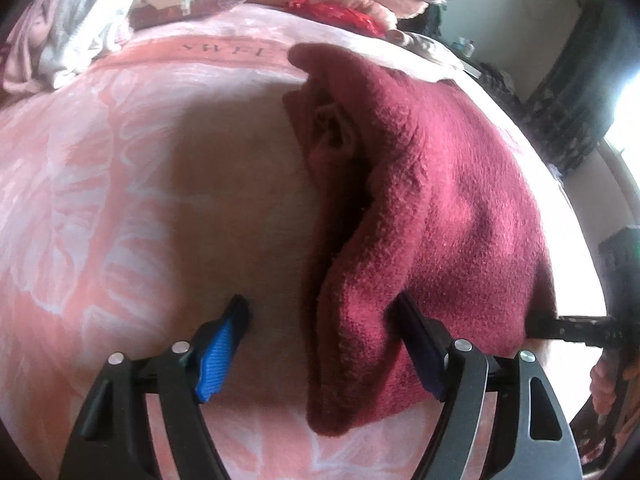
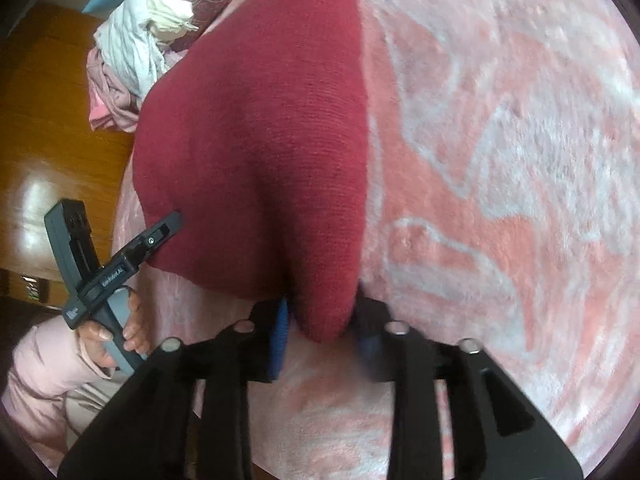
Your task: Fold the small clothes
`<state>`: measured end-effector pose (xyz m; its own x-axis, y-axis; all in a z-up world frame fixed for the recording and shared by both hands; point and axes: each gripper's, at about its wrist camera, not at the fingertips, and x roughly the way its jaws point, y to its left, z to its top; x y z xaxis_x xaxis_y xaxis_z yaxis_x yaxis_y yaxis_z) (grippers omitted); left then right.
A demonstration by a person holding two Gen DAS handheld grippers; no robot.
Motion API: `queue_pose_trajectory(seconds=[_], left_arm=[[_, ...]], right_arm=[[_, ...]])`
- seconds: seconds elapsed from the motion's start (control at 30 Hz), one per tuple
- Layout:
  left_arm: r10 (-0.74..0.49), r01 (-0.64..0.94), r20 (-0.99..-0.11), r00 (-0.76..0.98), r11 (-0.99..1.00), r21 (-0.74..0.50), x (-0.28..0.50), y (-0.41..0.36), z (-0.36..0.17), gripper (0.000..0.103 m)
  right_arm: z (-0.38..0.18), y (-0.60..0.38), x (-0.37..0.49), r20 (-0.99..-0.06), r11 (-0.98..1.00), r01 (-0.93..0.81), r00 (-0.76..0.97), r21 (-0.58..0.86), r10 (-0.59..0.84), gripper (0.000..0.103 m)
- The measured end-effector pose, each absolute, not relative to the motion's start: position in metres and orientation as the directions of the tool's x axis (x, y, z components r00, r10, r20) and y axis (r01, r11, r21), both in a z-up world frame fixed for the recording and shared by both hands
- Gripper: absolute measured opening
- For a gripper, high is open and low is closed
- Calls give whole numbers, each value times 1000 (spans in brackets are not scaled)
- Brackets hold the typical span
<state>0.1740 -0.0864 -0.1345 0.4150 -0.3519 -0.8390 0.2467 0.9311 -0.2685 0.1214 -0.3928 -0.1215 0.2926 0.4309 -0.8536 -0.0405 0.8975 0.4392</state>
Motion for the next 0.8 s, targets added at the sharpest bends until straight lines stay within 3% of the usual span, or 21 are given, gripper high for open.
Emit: queue_pose_trajectory(seconds=[0.07, 0.17, 0.27, 0.47, 0.6, 0.8], left_arm=[[-334, 214, -840, 427, 940, -265, 163, -80, -124, 77], [-295, 197, -847, 442, 953, -229, 149, -75, -108, 77], [-258, 173, -855, 449, 964, -200, 131, -65, -93, 81], [-199, 87, -841, 503, 980, -179, 103, -44, -56, 89], [-153, 98, -827, 541, 988, -119, 88, -44, -33, 93], [-116, 132, -833, 541, 990, -53, 64, -48, -12, 99]], right_arm=[[-108, -384, 114, -875, 925, -58, 309, 374, 373, 81], [-76, -366, 91, -887, 957, -134, 362, 256, 288, 85], [-57, -355, 71, -903, 976, -156, 381, 151, 200, 87], [-41, -344, 34, -905, 985, -149, 402, 83, 137, 87], [-35, -351, 16, -900, 987, -52, 403, 155, 163, 87], [-16, -343, -2, -870, 995, -6, 484, 102, 92, 91]])
